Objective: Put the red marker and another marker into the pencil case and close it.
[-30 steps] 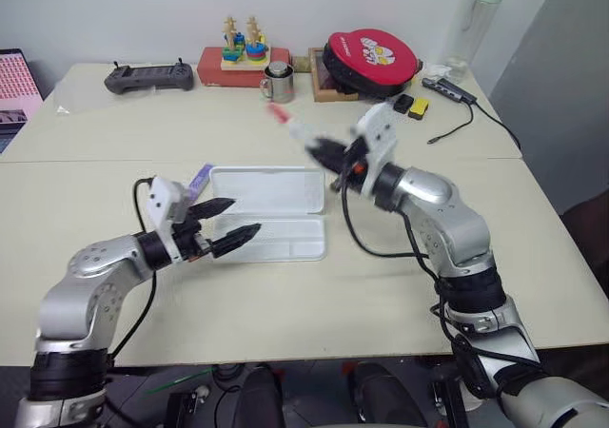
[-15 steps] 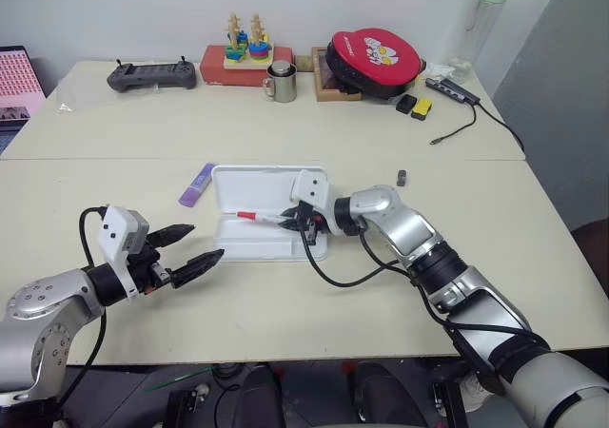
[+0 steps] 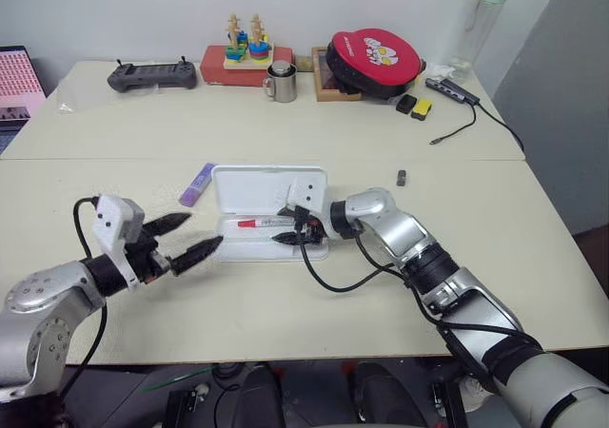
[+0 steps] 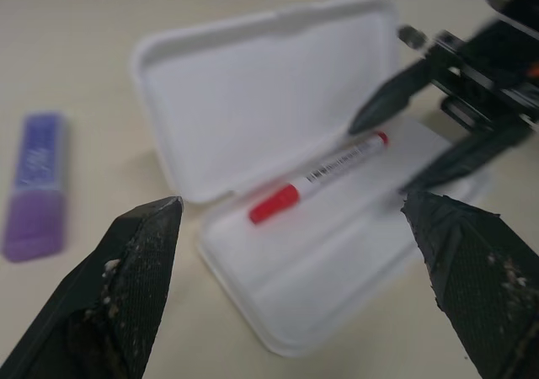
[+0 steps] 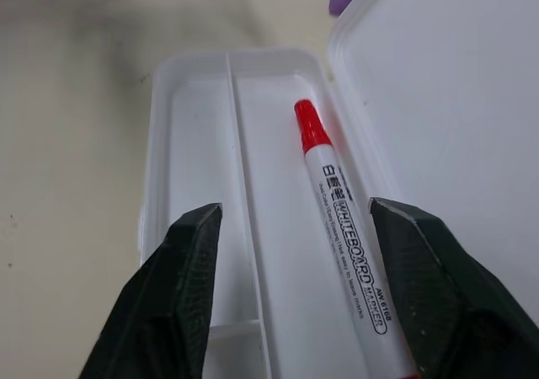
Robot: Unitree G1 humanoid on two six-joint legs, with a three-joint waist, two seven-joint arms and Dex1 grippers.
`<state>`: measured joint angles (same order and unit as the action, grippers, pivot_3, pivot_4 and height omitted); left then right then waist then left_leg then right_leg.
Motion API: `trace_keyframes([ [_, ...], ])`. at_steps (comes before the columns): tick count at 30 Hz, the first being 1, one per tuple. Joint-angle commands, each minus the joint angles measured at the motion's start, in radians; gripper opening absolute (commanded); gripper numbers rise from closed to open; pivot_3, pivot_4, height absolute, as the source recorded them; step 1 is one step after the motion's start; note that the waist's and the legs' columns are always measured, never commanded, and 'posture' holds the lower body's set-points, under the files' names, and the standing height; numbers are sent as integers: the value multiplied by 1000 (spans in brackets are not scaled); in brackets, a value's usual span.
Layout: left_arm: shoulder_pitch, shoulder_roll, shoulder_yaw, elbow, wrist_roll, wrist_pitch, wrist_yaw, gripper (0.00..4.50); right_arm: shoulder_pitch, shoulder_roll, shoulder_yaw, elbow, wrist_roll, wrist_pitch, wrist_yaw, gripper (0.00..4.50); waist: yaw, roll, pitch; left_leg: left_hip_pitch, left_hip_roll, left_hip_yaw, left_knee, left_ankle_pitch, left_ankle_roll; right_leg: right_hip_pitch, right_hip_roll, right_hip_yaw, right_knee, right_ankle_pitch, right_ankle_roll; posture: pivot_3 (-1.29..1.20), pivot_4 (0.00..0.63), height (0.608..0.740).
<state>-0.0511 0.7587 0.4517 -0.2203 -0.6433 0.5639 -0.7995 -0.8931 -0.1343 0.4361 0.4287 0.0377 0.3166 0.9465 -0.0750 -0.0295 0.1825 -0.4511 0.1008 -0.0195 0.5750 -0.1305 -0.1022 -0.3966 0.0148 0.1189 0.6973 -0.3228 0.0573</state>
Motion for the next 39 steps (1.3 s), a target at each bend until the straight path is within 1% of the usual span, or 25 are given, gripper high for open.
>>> trace_keyframes([
  [1, -43, -12, 39, 48, 9, -22, 53, 4500, -19, 7, -87, -130, 85, 57, 20, 3796, 0, 0, 0, 0, 0, 0, 0, 0, 0, 0, 0, 0, 0, 0, 0, 0, 150, 740],
  [2, -65, -17, 46, 72, 13, -36, 67, 4500, -14, 3, -105, -164, 102, 71, 20, 4030, -1, 0, 0, 0, 0, 1, 0, 0, 0, 0, 0, 1, 0, 0, -1, 0, 150, 740],
  [4, -142, -15, 62, 186, 67, -82, 146, 4500, 0, 7, -150, -223, 141, 88, -1, 4418, 2, 0, 0, 0, 0, 0, 0, 0, 0, 0, 0, 0, 0, 1, -1, 0, 150, 740],
  [6, -198, -7, 56, 289, 117, -111, 200, 4500, 12, 9, -174, -265, 161, 109, -18, 4418, 6, 0, 0, 0, 0, -2, 0, 0, 0, 0, 0, -2, 0, 1, -2, 0, 150, 740],
  [8, -230, 2, 23, 365, 167, -140, 215, 4500, 24, 4, -179, -294, 161, 120, -33, 4418, 8, -1, 0, 0, 0, -2, 0, 0, 0, 1, 1, -2, 0, 1, -1, 0, 150, 740],
  [14, -346, -33, -116, 547, 247, -215, 132, 4500, 44, 9, -213, -414, 192, 226, -106, 4418, 22, -1, -1, -1, -1, -1, 0, 0, 0, 0, 0, -2, 0, 1, -2, 0, 150, 740],
  [18, -416, -56, -192, 651, 297, -237, 104, 4500, 65, 8, -204, -506, 201, 280, -155, 4418, 35, -1, -1, -1, 0, -2, 0, 0, 0, 1, 0, -3, 1, 1, -2, 0, 150, 740],
  [23, -490, -77, -240, 800, 356, -272, 112, 4500, 79, 7, -199, -564, 212, 320, -193, 4418, 37, -2, -1, -1, 0, -2, 0, 0, 0, 1, 0, -3, 1, 1, -2, 0, 150, 740],
  [27, -543, -81, -246, 896, 381, -279, 126, 4500, 81, 5, -201, -575, 217, 329, -208, 4418, 37, -2, -1, -1, 0, -2, 0, 0, 0, 1, 0, -3, 1, 1, -2, 0, 150, 740],
  [31, -572, -101, -264, 929, 393, -313, 87, 4500, 77, -2, -207, -578, 223, 331, -221, 4418, 38, -2, -1, -1, 0, -3, 0, 0, 0, 1, 0, -4, 1, 1, -2, 0, 150, 740],
  [33, -583, -110, -262, 943, 395, -324, 82, 4139, 74, -5, -209, -578, 229, 332, -226, 4500, 42, -2, -1, -1, 0, -2, 0, 0, 0, 1, 0, -4, 1, 1, -2, 0, 150, 740],
  [34, -587, -114, -261, 949, 397, -330, 78, 4051, 74, -7, -207, -578, 231, 332, -227, 4500, 42, -2, -1, -1, 0, -3, 0, 0, 0, 1, 0, -4, 1, 1, -2, 0, 150, 740],
  [35, -590, -116, -260, 954, 398, -335, 74, 3806, 74, -9, -205, -579, 233, 332, -228, 4500, 42, -2, -1, -1, 0, -3, 0, 0, 0, 1, 0, -4, 1, 1, -2, 0, 150, 740],
  [39, -613, -142, -276, 976, 413, -345, 65, 3051, 74, -15, -204, -586, 236, 331, -237, 4500, 44, -2, -1, -1, 0, -3, 0, 0, 0, 2, 0, -4, 1, 1, -2, 0, 150, 740],
])
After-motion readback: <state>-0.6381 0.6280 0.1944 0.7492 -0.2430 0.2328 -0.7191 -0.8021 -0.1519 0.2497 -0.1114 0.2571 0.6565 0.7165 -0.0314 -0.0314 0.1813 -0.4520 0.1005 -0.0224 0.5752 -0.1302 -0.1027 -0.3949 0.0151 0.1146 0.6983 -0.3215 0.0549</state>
